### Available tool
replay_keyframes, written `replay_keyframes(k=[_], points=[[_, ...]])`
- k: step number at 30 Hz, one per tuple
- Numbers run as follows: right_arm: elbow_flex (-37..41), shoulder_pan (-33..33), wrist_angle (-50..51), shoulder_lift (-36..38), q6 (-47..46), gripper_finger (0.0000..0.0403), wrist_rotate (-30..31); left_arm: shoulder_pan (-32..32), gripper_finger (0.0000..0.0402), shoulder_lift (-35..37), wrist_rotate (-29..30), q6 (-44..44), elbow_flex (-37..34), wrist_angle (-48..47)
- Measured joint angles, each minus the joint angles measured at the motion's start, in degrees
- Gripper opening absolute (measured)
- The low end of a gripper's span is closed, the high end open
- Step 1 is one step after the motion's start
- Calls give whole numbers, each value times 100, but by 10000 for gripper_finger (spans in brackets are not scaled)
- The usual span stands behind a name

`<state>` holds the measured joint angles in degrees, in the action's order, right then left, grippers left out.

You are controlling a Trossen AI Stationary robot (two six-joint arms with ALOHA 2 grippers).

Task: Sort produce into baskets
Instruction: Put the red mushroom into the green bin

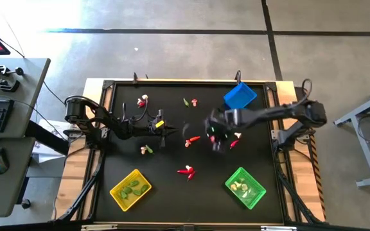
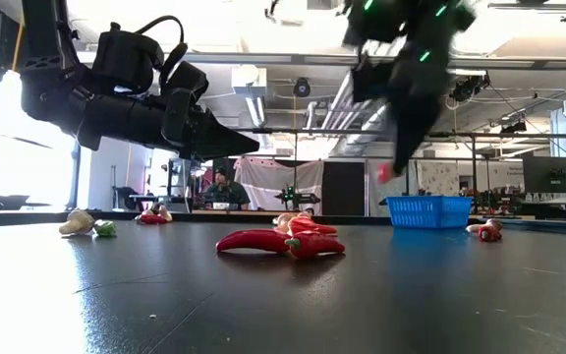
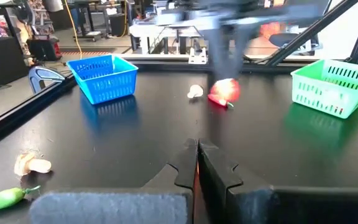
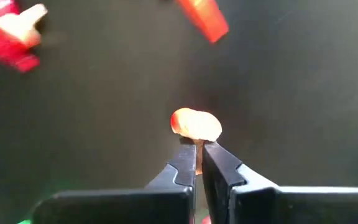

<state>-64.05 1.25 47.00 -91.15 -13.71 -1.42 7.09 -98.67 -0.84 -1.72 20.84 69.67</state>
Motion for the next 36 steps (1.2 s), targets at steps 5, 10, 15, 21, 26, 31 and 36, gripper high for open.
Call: replay_keyframes(k=[5, 10, 15, 21, 26, 31, 36], points=[[4, -1175, 592, 351, -1993, 1, -281, -2, 0, 0, 0, -42, 2, 2], [4, -2370, 618, 496, -4117, 1, -1135, -2, 0, 0, 1, -92, 2, 2], [4, -3224, 675, 437, -5755, 1, -1340, 0, 0, 0, 2, -169, 2, 2], [145, -3447, 748, 195, -6236, 0, -1107, 0, 0, 0, 2, -316, 2, 2], [652, -3304, 166, 37, -6080, 0, -1415, -13, 0, 0, 2, -299, 2, 0], [682, -3273, 200, 39, -5909, 23, -1376, -13, 0, 0, 2, -299, 2, 0], [680, -3243, 215, 43, -5801, 85, -1684, -13, 0, 0, 2, -299, 2, 0]])
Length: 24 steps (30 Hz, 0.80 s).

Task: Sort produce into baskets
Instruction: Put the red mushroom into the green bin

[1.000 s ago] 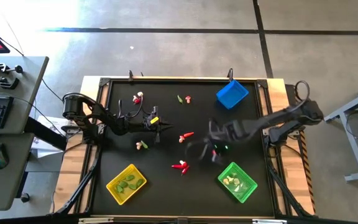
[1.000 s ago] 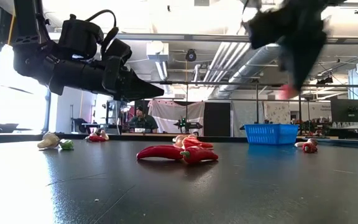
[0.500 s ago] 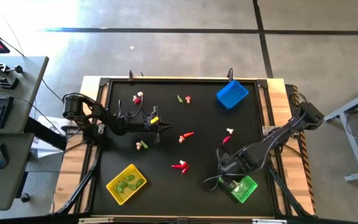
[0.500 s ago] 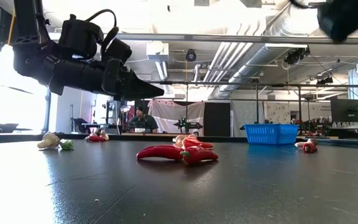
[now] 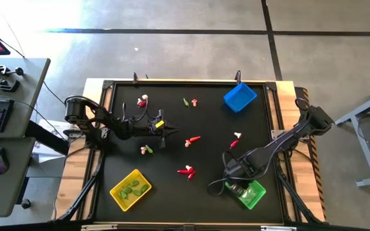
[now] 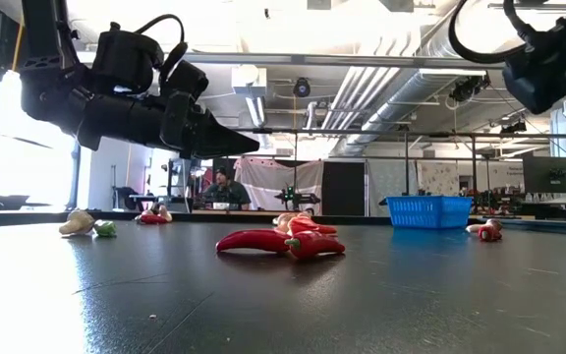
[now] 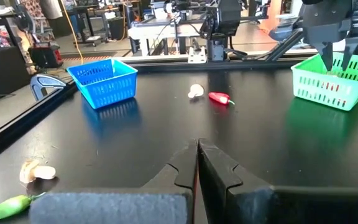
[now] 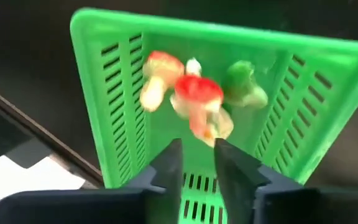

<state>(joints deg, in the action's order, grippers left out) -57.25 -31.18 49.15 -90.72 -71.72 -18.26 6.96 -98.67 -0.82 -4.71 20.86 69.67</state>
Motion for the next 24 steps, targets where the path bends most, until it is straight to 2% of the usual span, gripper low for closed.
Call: replay_keyframes(k=[4, 7, 10, 12, 16, 22, 24], points=[[-21, 118, 398, 2, 189, 133, -379, 0, 0, 0, 0, 0, 0, 0], [-302, 211, 1005, 3, 579, 146, -424, 0, 0, 0, 0, 0, 0, 0], [-661, 356, 1342, 5, 1277, 141, -87, 0, 0, 0, 0, 0, 0, -2], [-778, 544, 1182, 12, 1682, 129, 239, 0, 0, 0, 0, 0, 0, -4], [-569, 1083, 311, 13, 2405, 91, 524, 0, 0, 0, 0, 0, 0, -2], [107, 1958, -2389, 11, 4000, 13, 754, 0, 0, 0, 0, 0, 0, -82], [421, 2263, -3196, 11, 4254, 5, 649, 0, 0, 0, 0, 0, 0, -177]])
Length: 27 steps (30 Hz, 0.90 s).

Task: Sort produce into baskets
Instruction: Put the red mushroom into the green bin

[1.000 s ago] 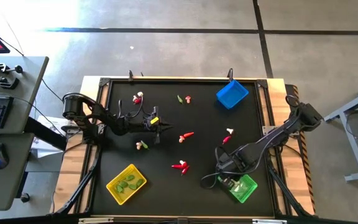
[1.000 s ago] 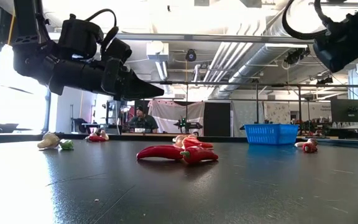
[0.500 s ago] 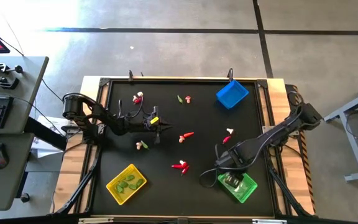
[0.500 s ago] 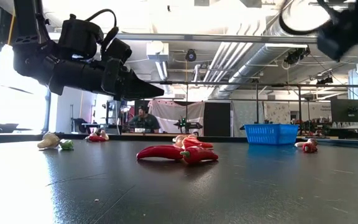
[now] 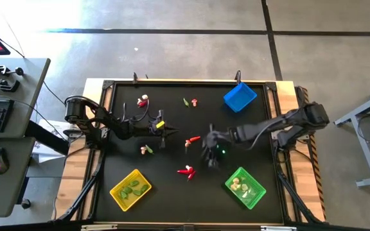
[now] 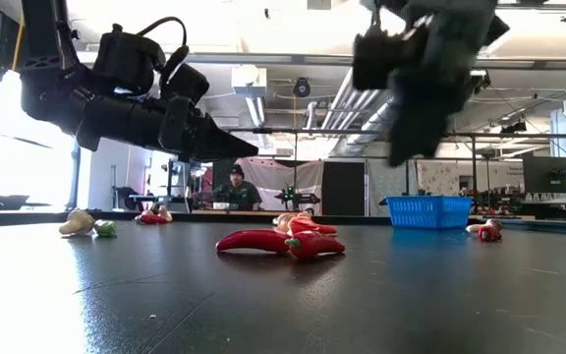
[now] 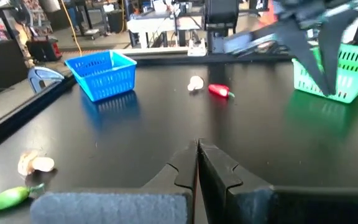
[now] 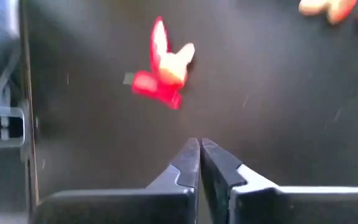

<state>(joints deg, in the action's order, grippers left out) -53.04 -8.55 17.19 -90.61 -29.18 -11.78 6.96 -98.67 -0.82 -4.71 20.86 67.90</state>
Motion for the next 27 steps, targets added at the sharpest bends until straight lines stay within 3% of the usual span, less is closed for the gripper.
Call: replay_keyframes(k=[8, 12, 15, 18, 23, 27], points=[[1814, 718, -3929, -1, -66, 1, 79, 4, 0, 0, 0, 0, 0, -151], [2467, 747, -4270, 323, -664, 0, 950, 4, 0, 0, 1, 0, 0, -157], [2638, 611, -3394, 831, -1267, 0, 1643, 4, 0, 0, 2, 0, 0, -162], [2423, 427, -1788, 1449, -1969, 0, 2226, 4, 0, 0, 2, 0, 0, -162], [1527, -15, 1954, 2186, -4313, 0, 3215, 4, 0, 0, 2, 0, 0, -164], [1099, -322, 3582, 2276, -6109, 0, 3371, 17, 0, 0, 2, 0, 0, -164]])
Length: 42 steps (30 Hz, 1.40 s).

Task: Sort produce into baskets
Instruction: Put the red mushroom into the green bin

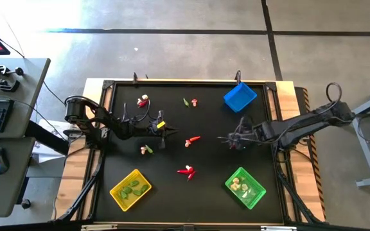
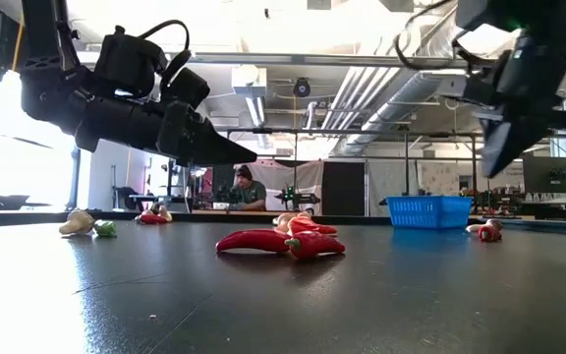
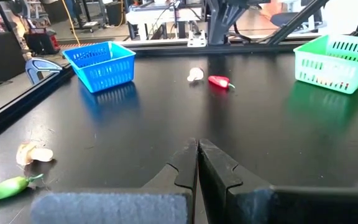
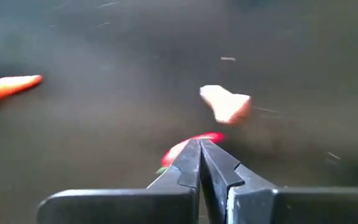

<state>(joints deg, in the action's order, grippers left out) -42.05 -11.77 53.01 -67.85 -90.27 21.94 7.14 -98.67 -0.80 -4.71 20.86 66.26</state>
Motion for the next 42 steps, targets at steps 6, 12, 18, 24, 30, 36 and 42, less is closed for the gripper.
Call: replay_keyframes(k=[6, 12, 18, 24, 30, 36, 42], points=[[-9, -15, 711, -226, -1050, 1, 1, -2, 0, 0, 0, 1, 0, -1], [-8, 255, 512, -534, -1087, 50, -76, -2, 0, 0, 0, 0, 0, -2], [-8, 688, 380, -900, -1074, 127, -212, -2, 0, 0, 0, 0, 0, -2], [-8, 1115, 0, -1242, -567, 146, -316, -2, 0, 0, -1, 0, 0, -2], [-8, 1414, -421, -1502, -86, 136, -628, -2, 0, 0, -2, 0, 0, -15], [-8, 1483, -421, -1656, -53, 124, -706, -2, 0, 0, 0, 0, 0, -61], [-10, 1482, -450, -1775, 336, 92, -951, -2, 0, 0, 0, 0, 0, -111]])
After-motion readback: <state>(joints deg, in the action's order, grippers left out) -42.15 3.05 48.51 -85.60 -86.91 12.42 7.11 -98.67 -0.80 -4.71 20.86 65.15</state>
